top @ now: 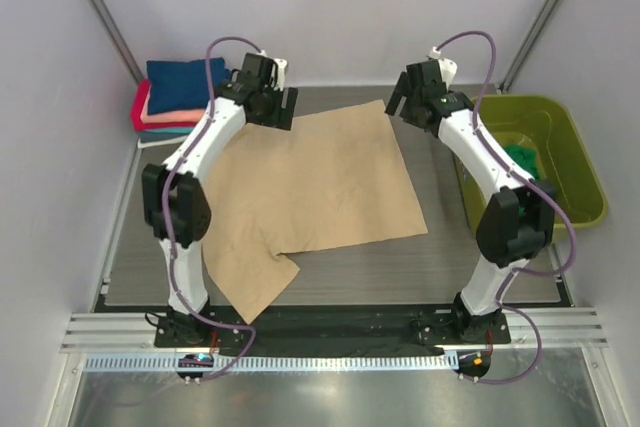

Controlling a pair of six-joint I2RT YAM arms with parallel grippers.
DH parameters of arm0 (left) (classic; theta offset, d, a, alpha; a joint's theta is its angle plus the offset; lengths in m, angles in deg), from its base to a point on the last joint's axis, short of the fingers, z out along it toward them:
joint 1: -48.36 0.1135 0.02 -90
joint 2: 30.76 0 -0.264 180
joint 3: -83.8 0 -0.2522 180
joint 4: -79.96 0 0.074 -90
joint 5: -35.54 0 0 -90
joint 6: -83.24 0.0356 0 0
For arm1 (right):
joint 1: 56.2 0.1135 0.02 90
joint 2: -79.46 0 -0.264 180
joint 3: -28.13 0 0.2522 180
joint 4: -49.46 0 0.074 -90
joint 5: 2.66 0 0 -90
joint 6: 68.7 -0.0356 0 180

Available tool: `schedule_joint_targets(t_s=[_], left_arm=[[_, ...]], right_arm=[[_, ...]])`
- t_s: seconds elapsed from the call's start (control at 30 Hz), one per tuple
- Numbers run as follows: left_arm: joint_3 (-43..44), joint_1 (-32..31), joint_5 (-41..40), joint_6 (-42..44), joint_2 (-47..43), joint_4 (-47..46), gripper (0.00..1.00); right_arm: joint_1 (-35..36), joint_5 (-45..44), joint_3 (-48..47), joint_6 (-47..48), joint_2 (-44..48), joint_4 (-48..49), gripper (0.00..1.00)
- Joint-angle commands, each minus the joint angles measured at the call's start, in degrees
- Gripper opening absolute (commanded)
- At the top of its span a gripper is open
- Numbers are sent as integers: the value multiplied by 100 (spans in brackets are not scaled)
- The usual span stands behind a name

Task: Fold and stack the t-shirts
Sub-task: Flatten the tshirt out

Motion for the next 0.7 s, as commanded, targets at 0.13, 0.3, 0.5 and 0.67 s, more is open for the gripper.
schedule_joint_targets(t_s=[0.13,0.3,0.5,0.67], left_arm=[[-2936,-128,-635,-1501,-2238,-1356,81],[-4711,-119,-1084,-1950,-3047,-2146,82],[-5137,-84,-1321,-2214,-2715,-2253,82],[-5225,-49,-1182,-2302,-2187,-2455,80]], right_arm=[[306,2721,1539,-254,71,2437,95],[324,3641,1206,-263,-1061,2886,93],[306,3547,1064,-290,-1662,2895,93],[60,3194,1828,-430,-1671,2930,93]])
